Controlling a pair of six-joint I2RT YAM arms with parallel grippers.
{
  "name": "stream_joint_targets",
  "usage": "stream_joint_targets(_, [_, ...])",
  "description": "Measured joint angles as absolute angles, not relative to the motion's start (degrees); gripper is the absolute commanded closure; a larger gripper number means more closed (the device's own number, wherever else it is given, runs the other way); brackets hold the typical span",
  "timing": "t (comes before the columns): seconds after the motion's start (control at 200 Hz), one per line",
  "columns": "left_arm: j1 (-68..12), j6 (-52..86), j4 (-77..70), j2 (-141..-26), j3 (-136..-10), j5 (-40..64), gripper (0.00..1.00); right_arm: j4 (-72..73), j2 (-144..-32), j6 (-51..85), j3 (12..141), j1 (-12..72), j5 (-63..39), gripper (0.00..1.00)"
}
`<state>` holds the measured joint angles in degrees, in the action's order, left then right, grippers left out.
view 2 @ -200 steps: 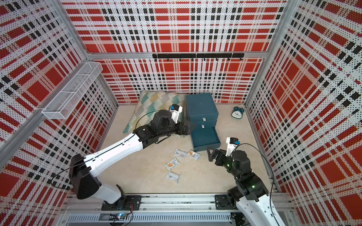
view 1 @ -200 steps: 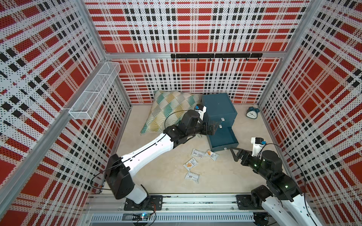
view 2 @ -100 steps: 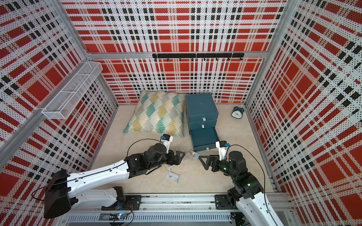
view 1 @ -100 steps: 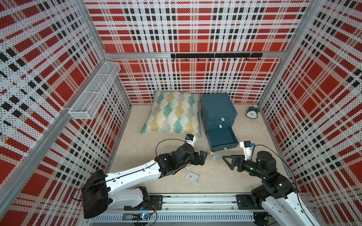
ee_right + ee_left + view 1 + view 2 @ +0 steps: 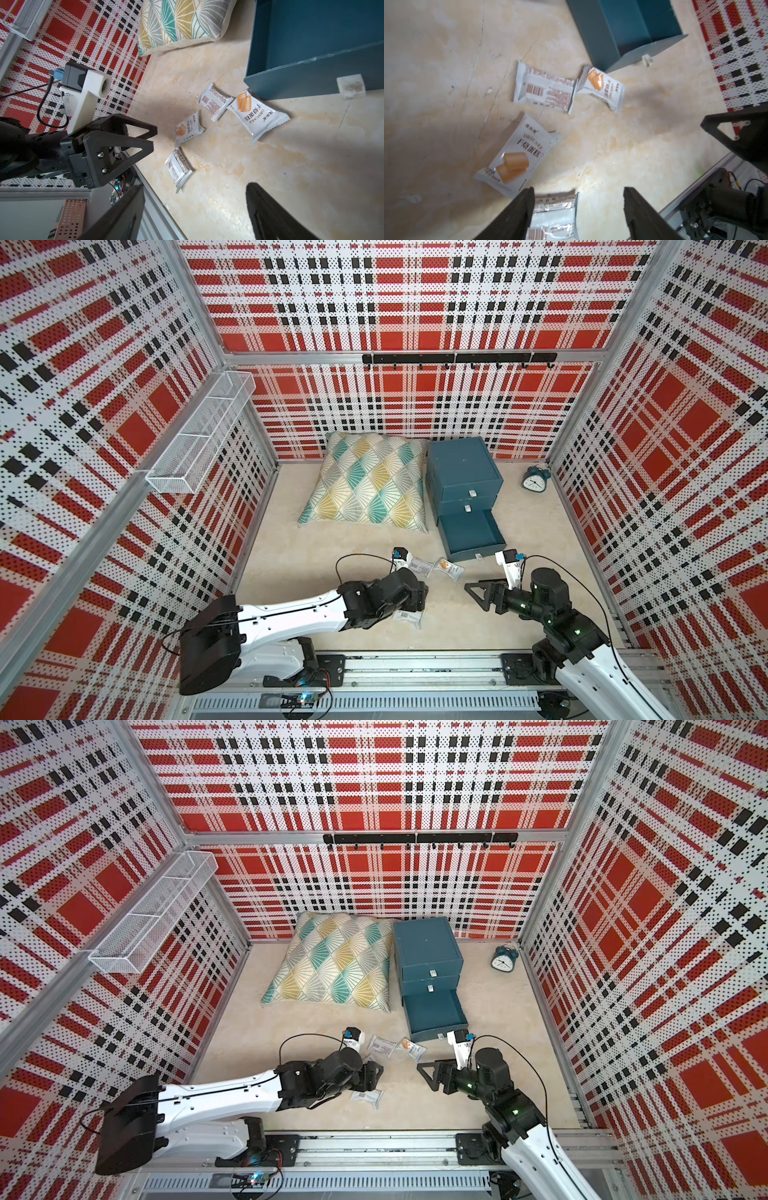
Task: Place the cookies into the drawer by color
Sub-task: Pick up the cookie at the center of the board.
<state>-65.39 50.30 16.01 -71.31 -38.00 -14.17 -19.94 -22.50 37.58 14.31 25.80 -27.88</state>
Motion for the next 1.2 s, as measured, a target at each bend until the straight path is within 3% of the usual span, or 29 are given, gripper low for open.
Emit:
stream_joint_targets(0.125, [-64.9,51.1,17.7,-73.1,-37.5,-15.5,0.30,-18.6,-23.3,37.5,13.3,28.2,-27.2,0.19])
stream_joint_targets(0.311, [-60.7,48.6,18.3,-76.0,-37.5,-15.5,0.11,-15.8,-27.4,37.1,13.4,33.9,-24.2,0.14])
stream_joint_targets(0.536, [-55.6,41.9,18.7,-79.4,-39.0,-14.4,0.06,-14.1,-31.3,37.1,13.6,39.3,-19.4,0.12])
stream_joint_targets(0.872, [-55.5,35.4,19.8,-86.1,-43.4,-13.5,0.16,-13.8,-30.6,37.7,14.5,40.2,-15.6,0.10])
stream_joint_targets(0.982, [-57.7,34.8,20.3,-89.1,-44.8,-13.8,0.26,-13.8,-30.6,38.0,14.5,40.2,-15.1,0.10])
stream_joint_targets(1.197, [-60.6,34.1,21.8,-93.9,-47.0,-16.0,0.36,-13.8,-30.9,38.4,14.5,40.3,-14.4,0.11])
